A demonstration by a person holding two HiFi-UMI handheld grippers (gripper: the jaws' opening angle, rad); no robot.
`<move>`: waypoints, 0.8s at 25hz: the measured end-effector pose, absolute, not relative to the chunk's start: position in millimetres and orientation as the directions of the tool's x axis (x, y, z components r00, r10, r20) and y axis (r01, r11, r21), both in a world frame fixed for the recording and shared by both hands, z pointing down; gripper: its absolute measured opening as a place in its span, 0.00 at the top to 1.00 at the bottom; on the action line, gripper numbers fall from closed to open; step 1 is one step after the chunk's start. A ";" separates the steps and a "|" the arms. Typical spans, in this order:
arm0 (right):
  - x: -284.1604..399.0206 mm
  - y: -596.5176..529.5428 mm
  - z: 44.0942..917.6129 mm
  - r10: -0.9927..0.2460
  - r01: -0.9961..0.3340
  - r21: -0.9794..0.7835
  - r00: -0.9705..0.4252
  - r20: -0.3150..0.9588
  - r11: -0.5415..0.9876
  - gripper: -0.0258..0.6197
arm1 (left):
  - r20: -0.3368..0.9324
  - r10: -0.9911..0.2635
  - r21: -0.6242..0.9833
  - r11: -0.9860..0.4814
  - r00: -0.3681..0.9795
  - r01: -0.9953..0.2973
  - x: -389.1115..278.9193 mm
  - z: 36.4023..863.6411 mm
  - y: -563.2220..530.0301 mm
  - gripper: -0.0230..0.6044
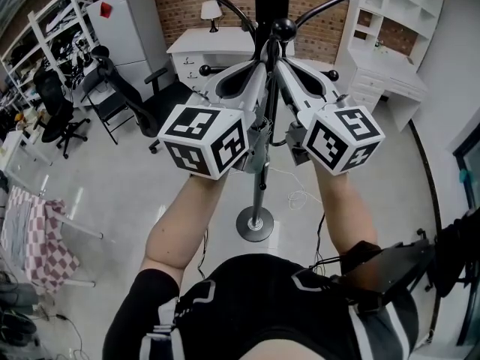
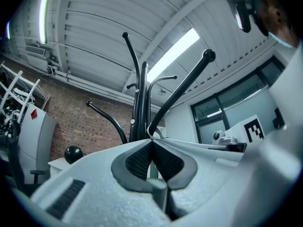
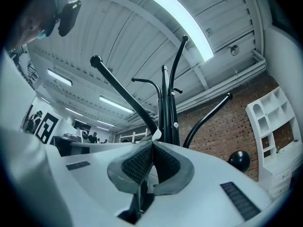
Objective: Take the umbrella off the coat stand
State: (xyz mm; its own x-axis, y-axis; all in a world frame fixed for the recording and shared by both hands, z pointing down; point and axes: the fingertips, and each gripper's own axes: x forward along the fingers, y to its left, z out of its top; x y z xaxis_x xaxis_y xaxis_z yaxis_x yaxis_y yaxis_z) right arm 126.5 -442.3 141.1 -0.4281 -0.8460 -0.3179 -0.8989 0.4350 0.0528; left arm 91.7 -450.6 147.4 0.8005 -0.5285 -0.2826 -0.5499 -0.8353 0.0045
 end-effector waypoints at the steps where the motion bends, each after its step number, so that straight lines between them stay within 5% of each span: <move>1: 126.1 -440.5 137.6 -0.844 -0.899 0.055 -0.428 -0.323 0.435 0.94 | -0.284 -0.523 -0.002 -0.838 0.803 -0.546 90.4 143.8 -449.5 0.95; 20: 105.1 -372.0 76.3 -0.781 -0.894 0.129 -0.439 -0.445 0.429 0.94 | -0.396 -0.403 -0.062 -0.885 0.825 -0.462 61.6 84.5 -382.0 0.95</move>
State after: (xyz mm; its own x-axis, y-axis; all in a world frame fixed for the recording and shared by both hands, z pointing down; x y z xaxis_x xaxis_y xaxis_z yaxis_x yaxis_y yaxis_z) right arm 105.1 -372.0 76.3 -0.4388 -0.7805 -0.4452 -0.8940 0.4293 0.1285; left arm 61.6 -382.0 84.5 0.8252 -0.4029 -0.3959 -0.4616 -0.8849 -0.0617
